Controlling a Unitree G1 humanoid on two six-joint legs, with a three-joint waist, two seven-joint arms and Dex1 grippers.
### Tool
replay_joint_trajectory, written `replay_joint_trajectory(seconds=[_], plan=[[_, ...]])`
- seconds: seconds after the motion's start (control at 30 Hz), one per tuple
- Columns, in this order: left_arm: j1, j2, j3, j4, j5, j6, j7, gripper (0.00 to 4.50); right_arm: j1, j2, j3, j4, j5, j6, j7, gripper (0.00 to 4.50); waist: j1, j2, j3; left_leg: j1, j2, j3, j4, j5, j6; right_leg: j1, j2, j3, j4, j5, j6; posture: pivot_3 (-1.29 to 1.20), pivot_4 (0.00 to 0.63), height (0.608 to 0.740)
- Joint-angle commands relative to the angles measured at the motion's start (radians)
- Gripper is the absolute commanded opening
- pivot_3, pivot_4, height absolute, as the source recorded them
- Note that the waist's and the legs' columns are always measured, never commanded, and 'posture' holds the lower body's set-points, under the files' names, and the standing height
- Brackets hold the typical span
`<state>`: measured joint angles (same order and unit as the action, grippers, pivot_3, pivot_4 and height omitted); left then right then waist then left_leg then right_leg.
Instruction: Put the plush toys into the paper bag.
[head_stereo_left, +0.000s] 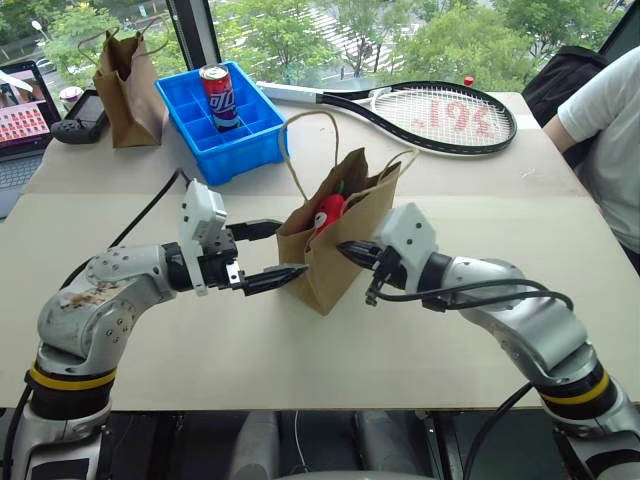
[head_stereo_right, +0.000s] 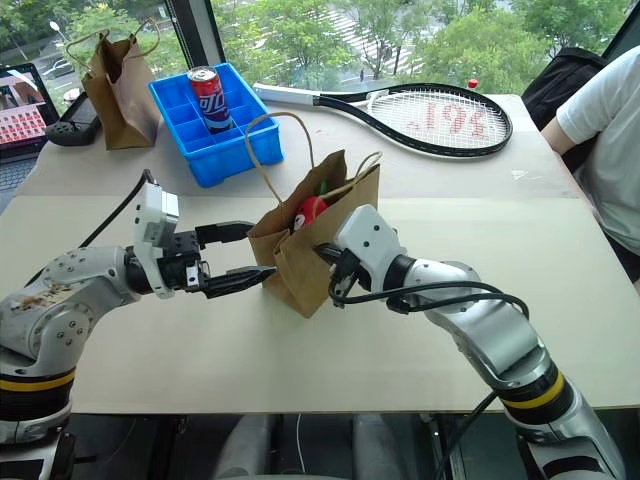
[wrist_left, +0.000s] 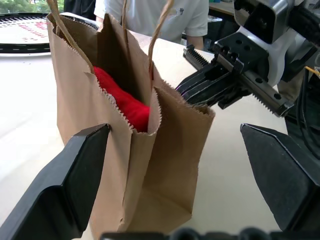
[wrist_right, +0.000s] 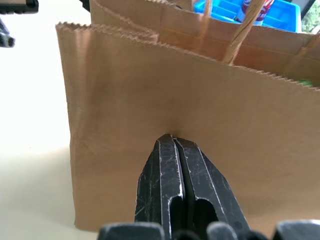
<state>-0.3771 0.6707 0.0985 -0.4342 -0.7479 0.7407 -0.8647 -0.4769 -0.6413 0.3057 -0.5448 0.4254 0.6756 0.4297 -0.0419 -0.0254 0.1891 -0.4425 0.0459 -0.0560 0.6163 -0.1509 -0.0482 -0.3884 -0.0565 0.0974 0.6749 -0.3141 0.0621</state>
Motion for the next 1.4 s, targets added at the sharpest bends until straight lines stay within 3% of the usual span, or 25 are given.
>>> replay_joint_trajectory(seconds=[0.03, 0.23, 0.37, 0.63, 0.83, 1.13, 1.4], plan=[[-0.005, -0.022, -0.014, -0.053, -0.014, 0.011, 0.049, 4.50, -0.003, 0.041, 0.003, -0.008, -0.047, -0.037, 0.011, 0.02, 0.000, 0.000, 0.000, 0.000, 0.000, 0.000, 0.000, 0.000, 0.000, 0.000, 0.000, 0.000, 0.000, 0.000, 0.000, 0.00, 0.150, 0.740], [-0.015, -0.063, -0.069, -0.040, 0.032, 0.029, 0.138, 4.50, 0.016, 0.113, 0.008, 0.002, -0.092, -0.036, 0.017, 0.02, -0.001, 0.000, 0.000, 0.001, 0.000, 0.000, 0.000, 0.001, -0.001, 0.000, 0.000, 0.000, 0.003, 0.000, 0.000, 0.00, 0.150, 0.740], [-0.016, -0.075, -0.104, -0.014, 0.094, 0.008, 0.174, 2.86, 0.026, 0.132, -0.006, 0.001, -0.110, -0.028, 0.019, 0.00, -0.001, 0.000, 0.000, 0.002, 0.000, -0.001, 0.000, 0.002, -0.001, 0.000, 0.000, 0.000, 0.004, 0.000, 0.000, 0.00, 0.150, 0.740], [-0.044, -0.122, -0.104, 0.047, 0.139, -0.020, 0.190, 0.07, 0.055, 0.137, -0.028, -0.011, -0.123, -0.009, 0.029, 0.00, 0.000, 0.000, 0.000, 0.002, -0.001, -0.001, 0.000, 0.002, -0.001, 0.000, 0.000, 0.000, 0.004, 0.000, 0.000, 0.00, 0.150, 0.740], [-0.079, -0.107, -0.096, 0.093, 0.147, -0.063, 0.123, 0.07, 0.100, 0.090, -0.094, -0.066, -0.098, 0.035, 0.060, 0.00, 0.000, 0.000, 0.000, 0.002, -0.001, -0.001, 0.000, 0.002, -0.001, 0.000, 0.000, 0.000, 0.004, 0.000, 0.000, 0.00, 0.150, 0.740], [-0.223, 0.029, -0.113, 0.311, 0.178, -0.287, -0.298, 0.07, 0.394, -0.230, -0.548, -0.133, 0.087, 0.024, 0.365, 0.00, 0.013, 0.000, 0.000, 0.002, -0.002, -0.001, 0.000, 0.002, -0.001, 0.001, -0.001, 0.000, 0.003, 0.000, 0.000, 0.00, 0.150, 0.740], [-0.223, 0.067, -0.143, 0.370, 0.174, -0.375, -0.549, 0.07, 0.593, -0.319, -0.769, -0.098, 0.109, -0.017, 0.509, 0.00, 0.000, -0.001, 0.000, 0.002, -0.002, 0.000, 0.000, 0.003, 0.000, 0.002, -0.001, 0.000, 0.003, 0.000, 0.000, 0.00, 0.150, 0.740]])
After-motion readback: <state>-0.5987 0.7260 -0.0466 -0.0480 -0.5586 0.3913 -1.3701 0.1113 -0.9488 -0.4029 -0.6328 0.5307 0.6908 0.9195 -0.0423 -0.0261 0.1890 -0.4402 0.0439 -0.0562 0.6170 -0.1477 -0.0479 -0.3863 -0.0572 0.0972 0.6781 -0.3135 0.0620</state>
